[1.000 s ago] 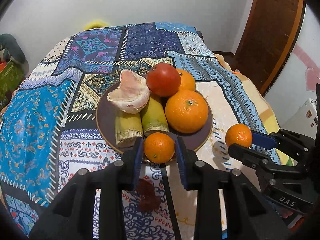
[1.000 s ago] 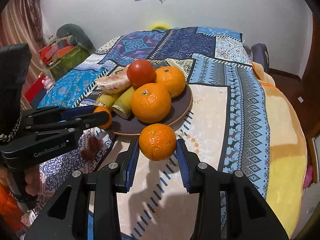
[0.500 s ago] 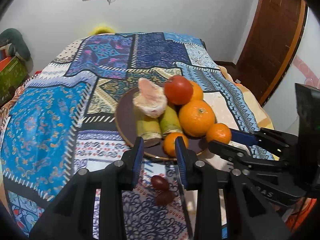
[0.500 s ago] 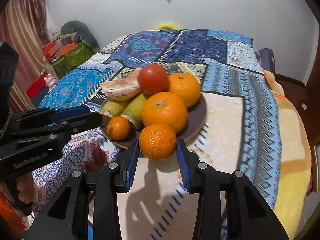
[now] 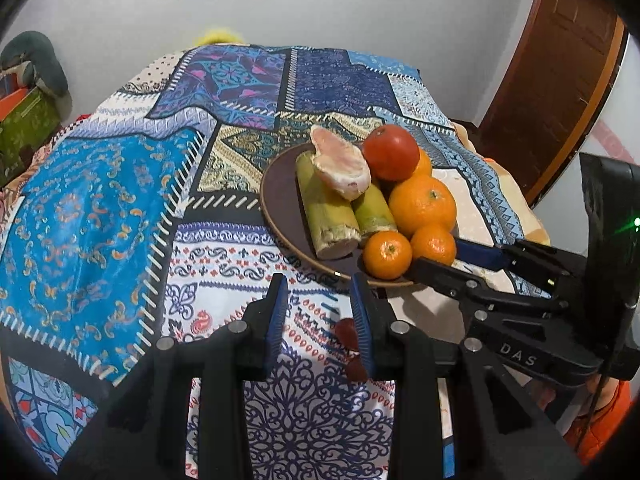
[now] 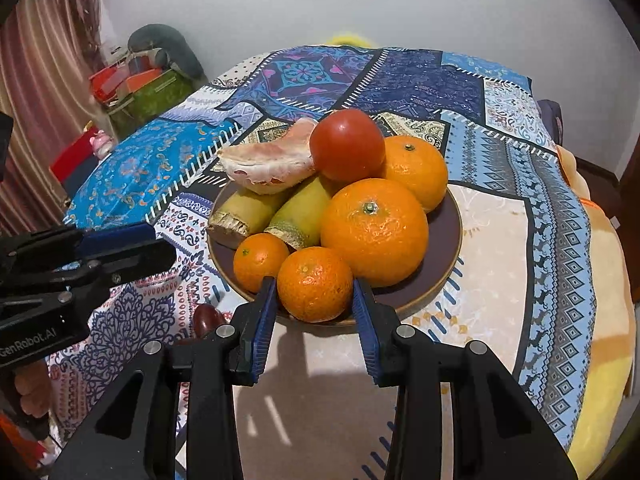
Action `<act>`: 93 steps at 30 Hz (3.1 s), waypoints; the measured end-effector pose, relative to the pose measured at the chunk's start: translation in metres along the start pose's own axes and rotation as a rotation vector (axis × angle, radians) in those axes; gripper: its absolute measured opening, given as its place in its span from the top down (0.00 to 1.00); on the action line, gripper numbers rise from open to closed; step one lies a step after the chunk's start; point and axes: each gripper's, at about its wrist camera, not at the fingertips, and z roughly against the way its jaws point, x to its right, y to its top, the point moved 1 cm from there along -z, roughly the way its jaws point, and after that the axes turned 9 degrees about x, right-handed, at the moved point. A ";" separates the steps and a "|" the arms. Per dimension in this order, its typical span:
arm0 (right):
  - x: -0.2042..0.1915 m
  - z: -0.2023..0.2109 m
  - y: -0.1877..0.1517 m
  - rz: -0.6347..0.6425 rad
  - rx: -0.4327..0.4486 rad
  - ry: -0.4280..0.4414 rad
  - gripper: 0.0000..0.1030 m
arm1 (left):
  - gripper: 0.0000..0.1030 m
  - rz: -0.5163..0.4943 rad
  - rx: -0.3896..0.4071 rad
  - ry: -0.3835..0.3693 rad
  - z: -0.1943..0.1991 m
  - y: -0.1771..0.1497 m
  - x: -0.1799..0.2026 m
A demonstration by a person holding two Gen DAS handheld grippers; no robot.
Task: Organize fruits
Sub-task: 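Grasp a red grape with the left tool while the right tool grasps another, then place both red grapes on the brown plate with both tools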
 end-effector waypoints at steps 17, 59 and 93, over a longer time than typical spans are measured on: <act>0.002 0.049 -0.008 -0.002 0.031 -0.026 0.59 | 0.69 0.005 -0.110 -0.013 0.008 -0.036 0.017; -0.066 -0.027 -0.023 0.093 -0.110 0.077 0.82 | 0.76 0.064 -0.056 -0.011 0.033 -0.053 -0.043; -0.007 0.080 0.039 0.030 0.204 -0.021 0.82 | 0.76 -0.025 0.169 -0.030 0.058 0.040 0.028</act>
